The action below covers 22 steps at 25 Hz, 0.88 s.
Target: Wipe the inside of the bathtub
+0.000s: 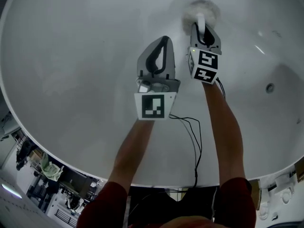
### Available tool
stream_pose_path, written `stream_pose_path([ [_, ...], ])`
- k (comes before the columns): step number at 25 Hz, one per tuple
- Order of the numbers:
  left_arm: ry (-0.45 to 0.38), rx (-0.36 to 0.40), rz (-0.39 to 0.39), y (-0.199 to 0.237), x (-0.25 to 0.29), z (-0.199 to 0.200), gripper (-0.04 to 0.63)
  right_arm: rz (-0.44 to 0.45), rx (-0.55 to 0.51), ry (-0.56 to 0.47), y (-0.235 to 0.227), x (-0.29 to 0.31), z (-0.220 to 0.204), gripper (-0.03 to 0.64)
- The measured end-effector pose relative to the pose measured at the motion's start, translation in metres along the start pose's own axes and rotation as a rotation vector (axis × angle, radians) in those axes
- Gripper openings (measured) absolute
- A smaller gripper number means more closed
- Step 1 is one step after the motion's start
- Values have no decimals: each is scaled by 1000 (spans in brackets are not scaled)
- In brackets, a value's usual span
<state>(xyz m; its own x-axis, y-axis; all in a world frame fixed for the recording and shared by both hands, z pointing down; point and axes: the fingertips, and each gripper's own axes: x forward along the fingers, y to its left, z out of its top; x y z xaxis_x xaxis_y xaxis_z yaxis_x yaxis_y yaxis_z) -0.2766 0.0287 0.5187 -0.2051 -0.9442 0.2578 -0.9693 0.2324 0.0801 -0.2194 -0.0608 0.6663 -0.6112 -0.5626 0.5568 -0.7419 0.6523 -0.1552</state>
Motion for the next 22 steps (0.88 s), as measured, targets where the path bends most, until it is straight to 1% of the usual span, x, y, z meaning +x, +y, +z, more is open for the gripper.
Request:
stream_pose_path([
  [6,-13,15,-51,-33,3,42,17,-44,71,-74,-25,-68,42,95],
  [8,-20,15,-74,-52,4,55,17,-67,95,-98,-40,-94,54,95],
  [11,-29,26,-125,-109,7,73,17,-119,132,-145,-89,-145,70,95],
  [14,-29,69,-178,-171,9,86,17,-176,157,-191,-142,-197,84,95],
  [18,-22,63,-238,-237,12,103,17,-240,183,-242,-197,-255,102,95],
  [22,-36,97,-310,-298,12,115,17,-318,196,-287,-247,-311,110,95],
])
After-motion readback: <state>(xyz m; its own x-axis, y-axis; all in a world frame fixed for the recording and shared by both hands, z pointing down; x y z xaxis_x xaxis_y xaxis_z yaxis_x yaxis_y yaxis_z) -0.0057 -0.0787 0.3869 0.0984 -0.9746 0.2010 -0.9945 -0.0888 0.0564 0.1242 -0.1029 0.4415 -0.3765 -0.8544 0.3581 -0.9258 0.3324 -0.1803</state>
